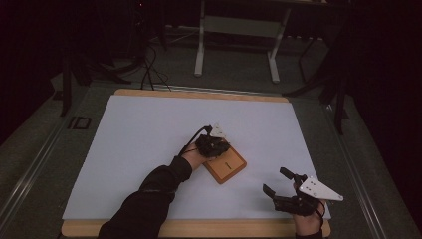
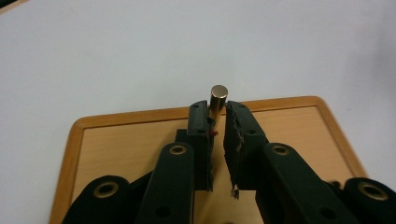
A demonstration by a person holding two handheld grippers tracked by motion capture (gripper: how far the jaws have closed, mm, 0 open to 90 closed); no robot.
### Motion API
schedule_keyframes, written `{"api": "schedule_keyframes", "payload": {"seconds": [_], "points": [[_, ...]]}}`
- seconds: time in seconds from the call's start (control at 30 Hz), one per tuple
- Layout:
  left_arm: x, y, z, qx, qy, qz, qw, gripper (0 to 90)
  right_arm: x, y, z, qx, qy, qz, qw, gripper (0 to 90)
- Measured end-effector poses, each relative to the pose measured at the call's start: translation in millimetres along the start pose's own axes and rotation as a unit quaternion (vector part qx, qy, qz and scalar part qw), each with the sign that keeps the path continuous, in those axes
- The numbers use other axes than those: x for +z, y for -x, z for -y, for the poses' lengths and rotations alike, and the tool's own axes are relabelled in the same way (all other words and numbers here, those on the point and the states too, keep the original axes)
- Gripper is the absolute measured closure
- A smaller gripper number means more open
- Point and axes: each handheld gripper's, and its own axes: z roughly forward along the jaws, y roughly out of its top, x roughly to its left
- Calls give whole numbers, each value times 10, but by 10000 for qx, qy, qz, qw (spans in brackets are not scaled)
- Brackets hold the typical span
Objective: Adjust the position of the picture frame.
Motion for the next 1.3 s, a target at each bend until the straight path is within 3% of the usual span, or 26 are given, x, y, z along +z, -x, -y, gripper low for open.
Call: {"api": "schedule_keyframes", "payload": {"seconds": [0.1,0.3,0.7,0.83,1.1,1.3], "points": [[-88,-47,-3,48,-39,-189,9998,810,7,-5,-1,-9,-7,-4,10000,128],[-92,-243,-32,-200,-24,-480,9986,898,9,-9,2,0,-24,10,10000,128],[231,-456,-138,-273,-239,-638,9973,900,-5,6,13,30,-25,13,10000,129],[321,-492,-181,-157,-377,-696,9967,900,-10,14,16,64,-25,13,10000,129],[430,-477,-214,-56,-568,-736,9957,900,-18,16,22,72,-26,9,10000,129],[398,-486,-218,-45,-602,-772,9952,900,-16,11,21,56,-35,3,10000,129]]}}
